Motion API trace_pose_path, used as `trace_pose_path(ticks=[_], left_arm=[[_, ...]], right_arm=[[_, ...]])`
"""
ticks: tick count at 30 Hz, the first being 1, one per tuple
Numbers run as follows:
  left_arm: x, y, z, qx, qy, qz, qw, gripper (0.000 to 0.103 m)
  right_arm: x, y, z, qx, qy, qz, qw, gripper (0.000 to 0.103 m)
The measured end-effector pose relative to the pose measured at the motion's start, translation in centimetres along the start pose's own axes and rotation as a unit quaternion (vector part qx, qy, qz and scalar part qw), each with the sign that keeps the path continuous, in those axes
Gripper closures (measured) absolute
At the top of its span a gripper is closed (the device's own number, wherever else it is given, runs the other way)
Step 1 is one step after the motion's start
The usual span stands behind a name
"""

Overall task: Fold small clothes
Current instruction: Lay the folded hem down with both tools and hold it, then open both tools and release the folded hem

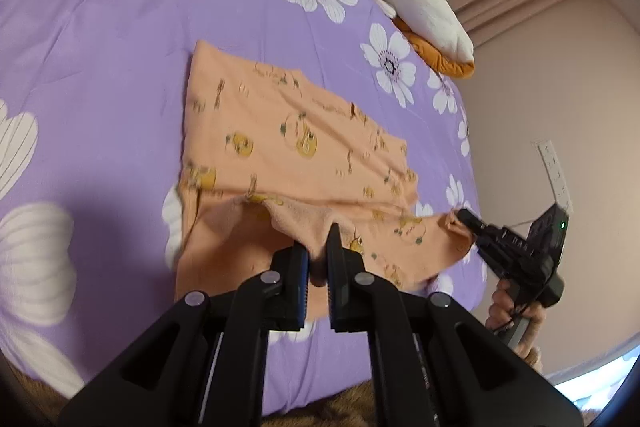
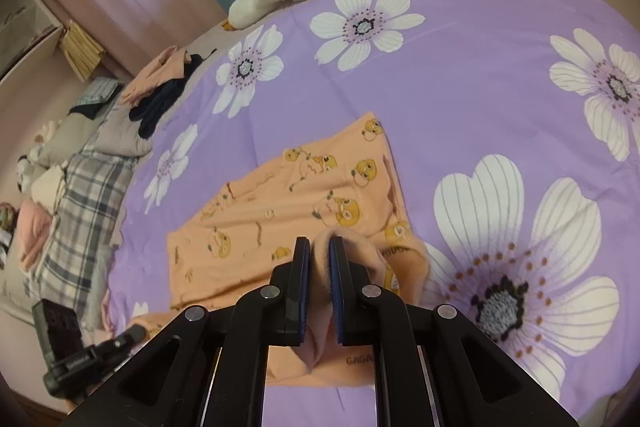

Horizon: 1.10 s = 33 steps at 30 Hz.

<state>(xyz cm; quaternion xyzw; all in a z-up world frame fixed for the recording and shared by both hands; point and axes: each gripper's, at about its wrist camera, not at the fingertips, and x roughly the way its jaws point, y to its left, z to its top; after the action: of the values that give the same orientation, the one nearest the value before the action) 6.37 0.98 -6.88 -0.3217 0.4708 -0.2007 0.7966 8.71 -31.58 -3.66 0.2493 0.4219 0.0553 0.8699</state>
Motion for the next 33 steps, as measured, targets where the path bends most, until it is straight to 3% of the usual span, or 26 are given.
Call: trace_pose_path(ticks=[8, 12, 16, 18, 20, 22, 25, 30, 31, 32, 33], left_arm=[[0.4, 1.3, 5.5, -0.02, -0.041, -0.002, 0.999, 0.097], [2.8, 2.9, 6.9, -0.037, -0.024, 0.021, 0.9988, 0.097], [4.6, 4.3, 7.2, -0.057, -0.008, 0.032, 0.9978, 0.097], [5.0, 4.6, 7.2, -0.057, -0.003, 0.039, 0.9976, 0.097], [5.3, 4.8, 7.0, -0.054, 0.001, 0.049, 0.9973, 0.097], [5.4, 5.0, 6.7, -0.049, 0.003, 0.056, 0.9972, 0.096], [5.5, 5.3, 6.5, -0.052, 0.002, 0.061, 0.9967, 0.096], [5.0, 4.9, 6.3, -0.037, -0.003, 0.055, 0.9978, 0.097], [5.0, 4.5, 6.2, -0.027, -0.004, 0.061, 0.9978, 0.097], [4.9, 4.3, 6.1, -0.021, -0.004, 0.064, 0.9977, 0.097], [4.8, 4.1, 6.1, -0.018, -0.005, 0.067, 0.9975, 0.097]], right_arm=[[1.5, -0.6, 3.4, 0.039, 0.0, 0.038, 0.999, 0.092], [2.7, -0.8, 4.0, 0.041, 0.007, 0.015, 0.999, 0.092], [2.9, -0.6, 3.0, 0.004, 0.027, 0.005, 1.0, 0.092], [3.0, -0.1, 2.4, -0.037, 0.043, -0.024, 0.998, 0.087], [3.4, 0.2, 2.2, -0.07, 0.063, -0.025, 0.995, 0.055], [4.0, 0.6, 2.3, -0.101, 0.09, -0.013, 0.991, 0.047], [5.7, 1.1, 2.6, -0.141, 0.126, 0.002, 0.982, 0.046], [9.5, 0.2, 1.5, -0.128, 0.195, 0.005, 0.972, 0.047], [9.6, 0.3, 1.2, -0.13, 0.195, 0.006, 0.972, 0.058], [9.6, 0.4, 0.8, -0.133, 0.193, 0.009, 0.972, 0.078], [9.3, 0.3, 0.7, -0.123, 0.187, 0.016, 0.975, 0.085]])
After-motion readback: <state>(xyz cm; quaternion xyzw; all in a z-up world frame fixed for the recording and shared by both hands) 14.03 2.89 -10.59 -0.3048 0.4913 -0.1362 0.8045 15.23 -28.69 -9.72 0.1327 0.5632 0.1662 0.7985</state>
